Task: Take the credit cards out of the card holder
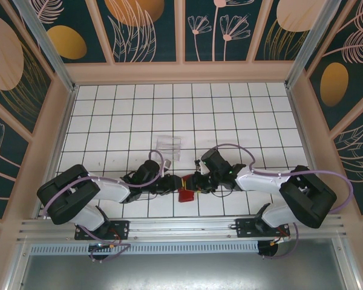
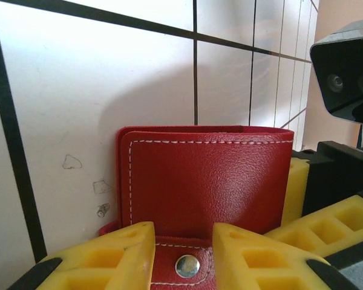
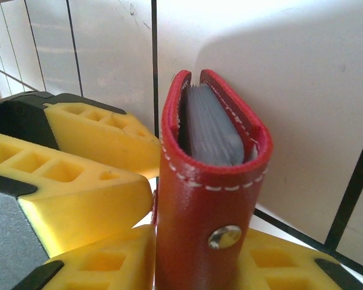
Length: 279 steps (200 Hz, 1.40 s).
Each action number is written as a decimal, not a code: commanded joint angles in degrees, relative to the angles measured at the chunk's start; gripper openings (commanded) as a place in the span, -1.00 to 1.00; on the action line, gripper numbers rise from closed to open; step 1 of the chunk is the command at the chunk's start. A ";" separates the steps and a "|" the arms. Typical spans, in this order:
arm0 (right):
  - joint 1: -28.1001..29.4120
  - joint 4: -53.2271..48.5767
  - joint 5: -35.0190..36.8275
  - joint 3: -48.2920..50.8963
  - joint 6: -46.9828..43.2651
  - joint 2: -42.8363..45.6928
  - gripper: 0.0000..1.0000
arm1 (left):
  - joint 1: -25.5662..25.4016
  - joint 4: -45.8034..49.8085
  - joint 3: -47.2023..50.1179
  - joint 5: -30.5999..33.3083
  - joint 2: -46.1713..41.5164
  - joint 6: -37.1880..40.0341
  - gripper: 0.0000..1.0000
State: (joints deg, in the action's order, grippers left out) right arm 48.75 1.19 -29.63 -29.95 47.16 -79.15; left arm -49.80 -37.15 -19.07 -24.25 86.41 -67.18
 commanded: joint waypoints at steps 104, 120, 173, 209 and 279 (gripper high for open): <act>0.17 -6.06 16.01 -6.54 -4.32 12.05 -0.84 | 0.14 38.39 -22.45 14.05 -13.25 25.38 -0.25; -0.47 -6.35 17.19 -7.82 -4.75 14.57 -0.89 | 0.14 42.59 -26.31 14.70 -13.07 31.90 -0.22; -5.84 -15.60 7.23 -16.05 -13.31 17.80 -1.00 | 0.17 46.17 -29.21 16.17 -25.68 61.41 -0.28; -5.99 -18.62 0.85 -20.17 -20.13 19.51 -1.00 | 0.15 45.70 -26.89 13.44 -33.46 78.89 -0.05; -5.60 -14.06 -0.06 -16.83 -29.13 26.41 -1.00 | 0.14 44.28 -24.75 6.30 -35.56 105.54 -0.11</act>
State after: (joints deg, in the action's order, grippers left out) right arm 42.85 -16.53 -27.62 -47.81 22.59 -55.46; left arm -49.80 9.43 -45.45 -14.79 52.45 25.32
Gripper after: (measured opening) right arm 0.145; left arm 0.438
